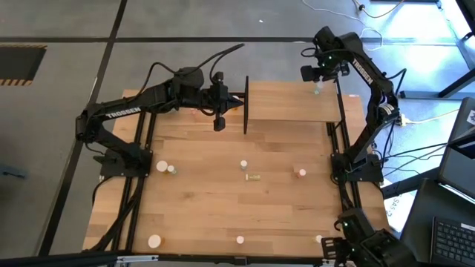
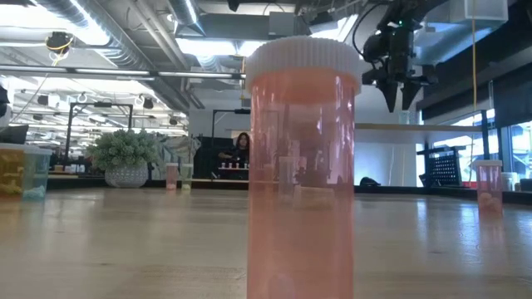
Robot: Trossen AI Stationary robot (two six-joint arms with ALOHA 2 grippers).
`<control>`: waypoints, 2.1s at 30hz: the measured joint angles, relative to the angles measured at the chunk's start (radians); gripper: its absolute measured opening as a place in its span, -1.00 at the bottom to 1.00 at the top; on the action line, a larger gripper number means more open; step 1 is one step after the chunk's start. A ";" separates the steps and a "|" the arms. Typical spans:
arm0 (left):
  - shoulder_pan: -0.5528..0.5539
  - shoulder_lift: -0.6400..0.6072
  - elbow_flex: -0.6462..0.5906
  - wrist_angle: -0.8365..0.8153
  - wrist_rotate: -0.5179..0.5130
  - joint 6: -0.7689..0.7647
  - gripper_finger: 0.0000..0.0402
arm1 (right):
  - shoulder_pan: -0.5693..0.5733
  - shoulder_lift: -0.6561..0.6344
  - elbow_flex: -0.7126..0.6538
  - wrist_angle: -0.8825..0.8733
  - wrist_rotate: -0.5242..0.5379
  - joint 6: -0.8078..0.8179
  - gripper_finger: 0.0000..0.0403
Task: Pick and place medicine bottles onto shelf by color
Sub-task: Put the right blue pill bottle on the shelf, then put the middle yellow pill bottle on the shelf
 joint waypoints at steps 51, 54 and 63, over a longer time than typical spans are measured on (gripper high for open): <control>-0.116 -0.032 0.000 -0.281 0.005 -0.147 -1.00 | 1.084 -0.558 -0.305 0.125 -0.080 -0.366 -0.14; -0.132 -0.032 0.000 -0.296 0.004 -0.165 -1.00 | 1.141 -0.561 -0.347 0.112 -0.080 -0.251 -0.14; -0.154 -0.032 0.000 -0.334 0.005 -0.191 -1.00 | 1.214 -0.560 -0.438 0.144 -0.157 -0.057 -0.14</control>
